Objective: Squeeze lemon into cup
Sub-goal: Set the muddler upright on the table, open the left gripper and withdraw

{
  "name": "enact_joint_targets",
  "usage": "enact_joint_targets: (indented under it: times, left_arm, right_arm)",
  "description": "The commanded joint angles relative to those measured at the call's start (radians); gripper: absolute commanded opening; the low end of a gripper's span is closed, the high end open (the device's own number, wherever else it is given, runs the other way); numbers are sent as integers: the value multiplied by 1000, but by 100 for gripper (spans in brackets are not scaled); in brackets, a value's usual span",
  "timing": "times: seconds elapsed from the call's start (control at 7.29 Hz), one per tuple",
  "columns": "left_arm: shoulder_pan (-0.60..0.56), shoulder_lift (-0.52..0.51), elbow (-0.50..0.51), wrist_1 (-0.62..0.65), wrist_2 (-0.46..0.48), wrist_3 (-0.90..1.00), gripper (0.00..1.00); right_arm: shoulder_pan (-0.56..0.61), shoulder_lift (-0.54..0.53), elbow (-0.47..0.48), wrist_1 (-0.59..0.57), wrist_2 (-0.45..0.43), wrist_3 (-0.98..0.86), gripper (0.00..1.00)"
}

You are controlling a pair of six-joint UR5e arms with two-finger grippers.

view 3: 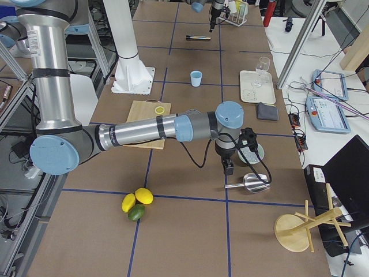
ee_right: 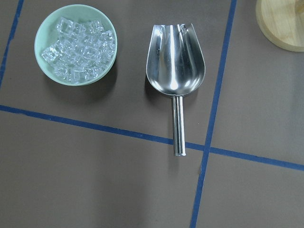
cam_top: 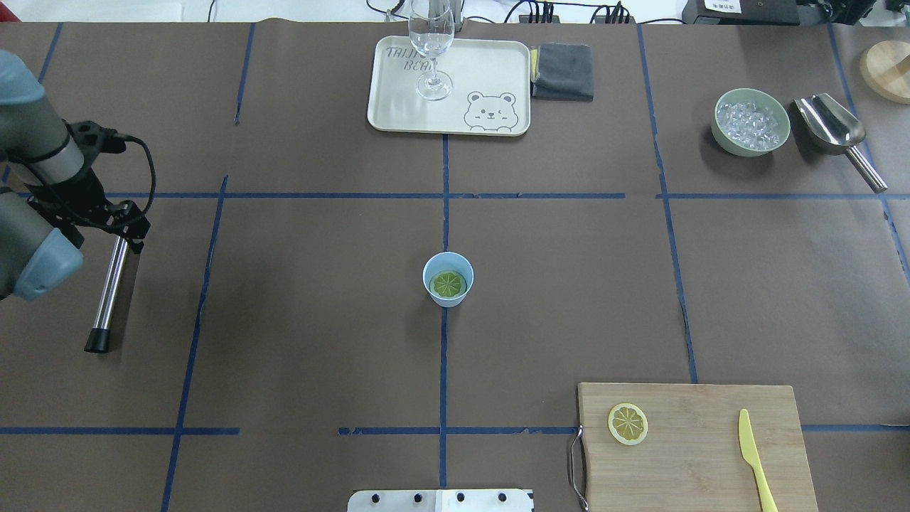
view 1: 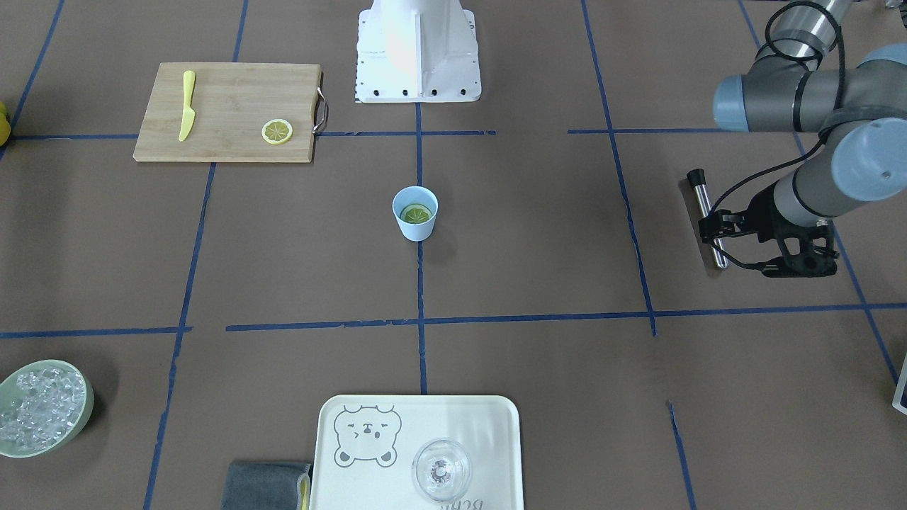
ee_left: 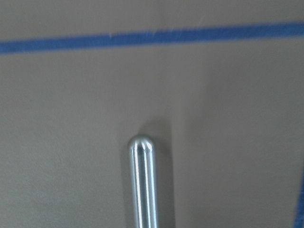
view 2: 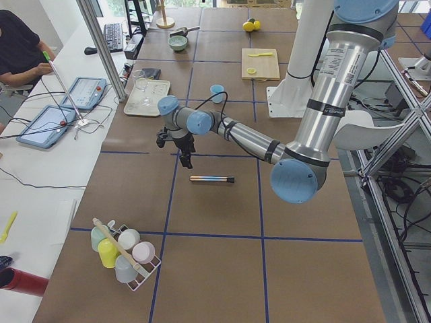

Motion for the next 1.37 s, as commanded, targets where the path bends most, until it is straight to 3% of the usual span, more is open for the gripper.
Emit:
enact_joint_targets:
  times: [0.0, 0.27, 0.82, 1.23]
  left_arm:
    - [-67, -46, -28, -2, 1, 6, 100]
    - [-132, -32, -29, -87, 5, 17, 100]
    - [-305, 107, -18, -120, 1, 401, 100]
    - [-443, 267, -35, -120, 2, 650, 100]
  right_arm:
    - [0, 11, -8, -2, -2, 0, 100]
    - [0, 11, -8, -2, 0, 0, 100]
    - [0, 8, -11, -5, 0, 1, 100]
    - [0, 8, -27, -5, 2, 3, 100]
